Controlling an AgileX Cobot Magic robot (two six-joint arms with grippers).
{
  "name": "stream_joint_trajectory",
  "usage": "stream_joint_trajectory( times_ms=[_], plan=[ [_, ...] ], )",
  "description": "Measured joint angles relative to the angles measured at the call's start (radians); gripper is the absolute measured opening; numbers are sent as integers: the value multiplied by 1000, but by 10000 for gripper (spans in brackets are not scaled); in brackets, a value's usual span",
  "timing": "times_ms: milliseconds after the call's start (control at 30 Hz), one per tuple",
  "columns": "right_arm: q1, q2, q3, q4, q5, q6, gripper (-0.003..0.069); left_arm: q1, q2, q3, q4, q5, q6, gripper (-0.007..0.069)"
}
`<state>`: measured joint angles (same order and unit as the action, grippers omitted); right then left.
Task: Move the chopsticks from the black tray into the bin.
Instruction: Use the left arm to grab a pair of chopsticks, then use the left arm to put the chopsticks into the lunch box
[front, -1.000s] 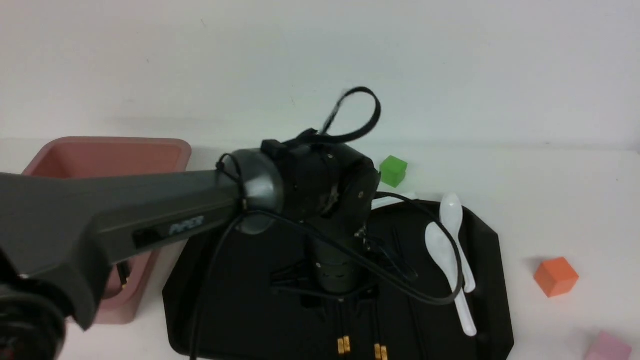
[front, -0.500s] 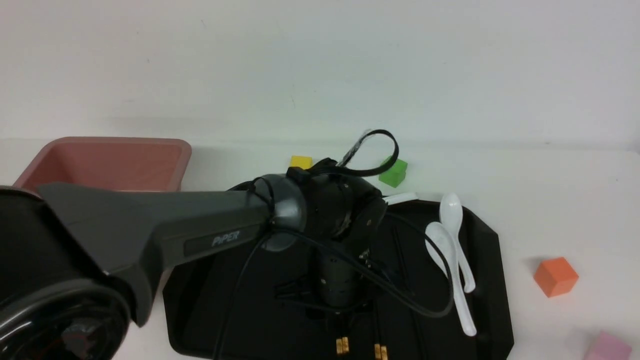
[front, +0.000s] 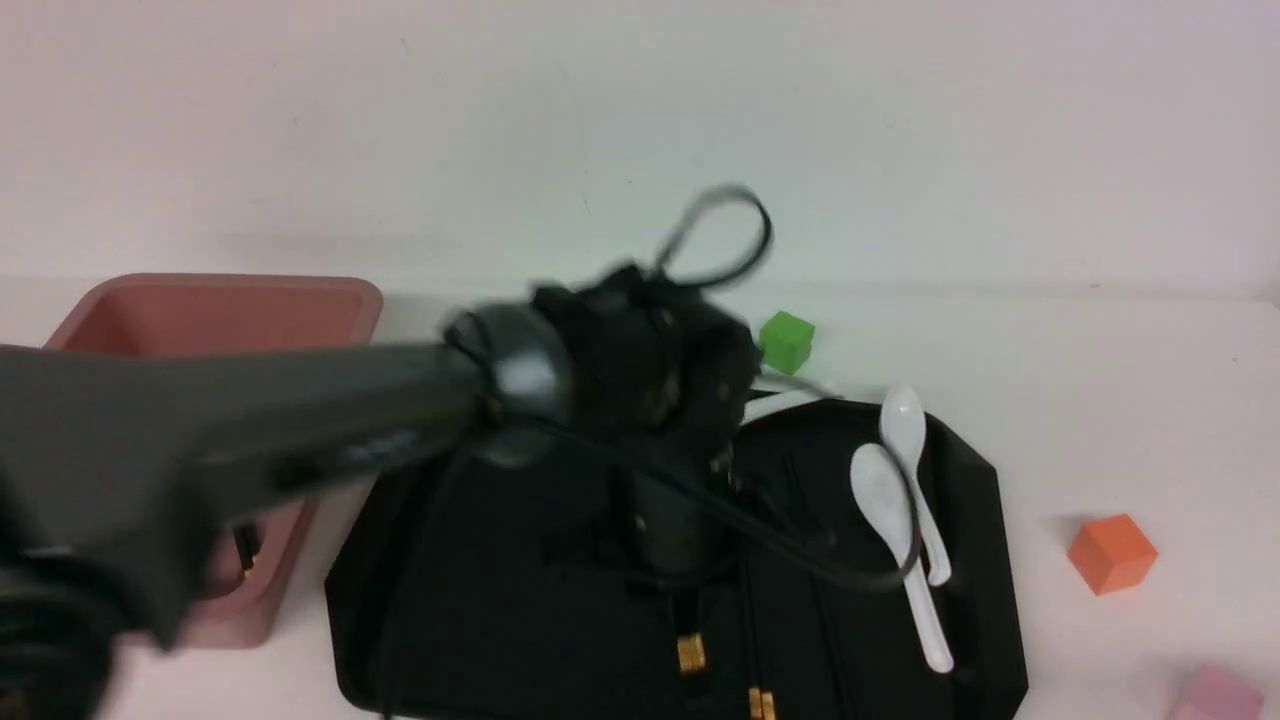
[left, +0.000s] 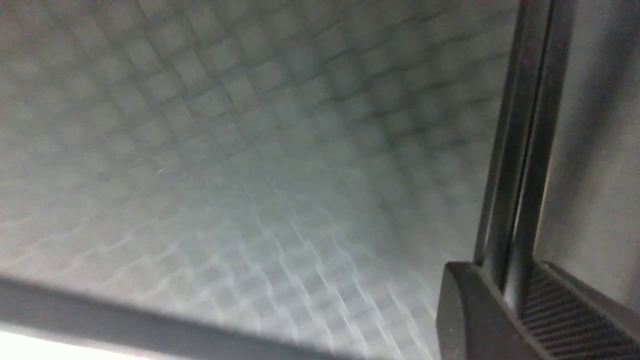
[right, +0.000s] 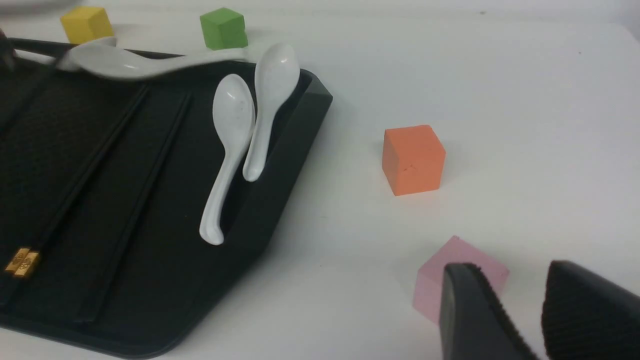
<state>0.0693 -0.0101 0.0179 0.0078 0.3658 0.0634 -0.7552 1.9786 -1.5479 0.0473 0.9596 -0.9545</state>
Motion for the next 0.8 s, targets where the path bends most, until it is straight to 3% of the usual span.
stream_joint_trajectory(
  times_ms=[233, 300, 467, 600, 800],
  plan=[
    [0, 0, 0, 0, 0, 0, 239, 49, -228, 0, 70, 147, 106, 120],
    [0, 0, 0, 0, 0, 0, 239, 124, -295, 0, 103, 232, 176, 120],
    [0, 0, 0, 0, 0, 0, 239, 345, -399, 46, 115, 264, 348, 120],
    [0, 0, 0, 0, 0, 0, 239, 565, -419, 137, 69, 268, 474, 120],
    [0, 0, 0, 0, 0, 0, 239, 778, -383, 184, -37, 172, 563, 120]
  ],
)
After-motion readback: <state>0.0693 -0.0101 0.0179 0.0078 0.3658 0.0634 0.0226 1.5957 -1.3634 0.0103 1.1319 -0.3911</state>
